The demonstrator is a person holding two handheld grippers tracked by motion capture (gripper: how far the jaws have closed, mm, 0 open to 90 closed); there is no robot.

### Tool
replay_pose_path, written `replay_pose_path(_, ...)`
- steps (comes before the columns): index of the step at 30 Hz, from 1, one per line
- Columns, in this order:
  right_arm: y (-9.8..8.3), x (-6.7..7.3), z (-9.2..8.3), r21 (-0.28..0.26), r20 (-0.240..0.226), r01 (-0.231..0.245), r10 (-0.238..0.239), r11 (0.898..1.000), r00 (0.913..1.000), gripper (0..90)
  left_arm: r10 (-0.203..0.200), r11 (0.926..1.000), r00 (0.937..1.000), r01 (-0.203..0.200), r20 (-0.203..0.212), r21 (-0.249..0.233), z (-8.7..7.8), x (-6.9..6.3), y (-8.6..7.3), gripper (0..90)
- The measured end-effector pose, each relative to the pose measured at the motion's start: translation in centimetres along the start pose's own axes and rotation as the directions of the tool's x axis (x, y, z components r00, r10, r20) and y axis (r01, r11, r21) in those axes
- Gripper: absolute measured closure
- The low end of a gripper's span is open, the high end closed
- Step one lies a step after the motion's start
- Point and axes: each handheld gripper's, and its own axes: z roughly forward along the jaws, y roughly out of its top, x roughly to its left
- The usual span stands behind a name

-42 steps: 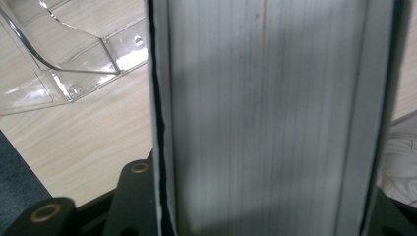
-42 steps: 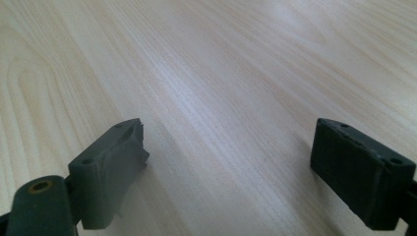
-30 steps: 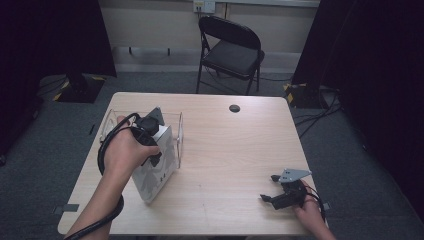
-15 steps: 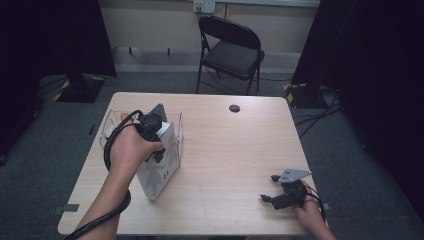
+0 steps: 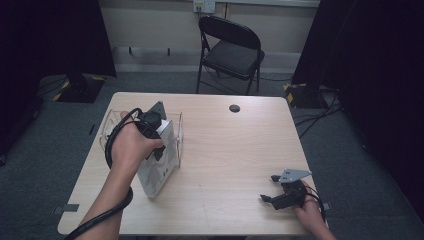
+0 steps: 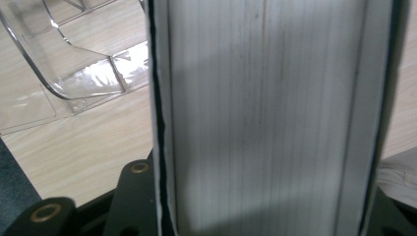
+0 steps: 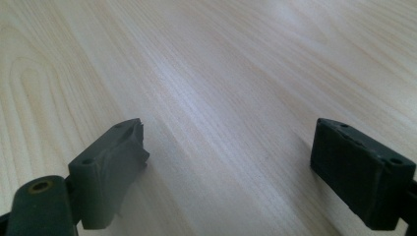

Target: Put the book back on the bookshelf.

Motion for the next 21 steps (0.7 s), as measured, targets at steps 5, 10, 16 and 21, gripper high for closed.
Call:
replay_pose_path(5,0.0,0.0,0.0,0.0,0.0,0.0,0.0,1.0,1.0,12.2,-0.009,1.0,0.9999,0.009,-0.01,0.003,-0.1,0.1,0.4,52.8)
replay_pose_path(10,0.0,0.0,0.0,0.0,0.0,0.0,0.0,1.0,1.0,12.2,-0.014,0.9999,0.9999,0.014,-0.004,0.007,-0.1,0.1,0.9,52.9)
replay_pose_path(16,0.0,0.0,0.0,0.0,0.0,0.0,0.0,1.0,1.0,12.2,-0.027,0.9996,0.9996,0.027,-0.011,-0.007,-0.3,0.0,1.3,52.9)
replay_pose_path(21,0.0,0.0,0.0,0.0,0.0,0.0,0.0,1.0,1.0,12.2,-0.034,0.9994,0.9994,0.034,-0.003,-0.009,-0.2,0.0,1.6,52.8)
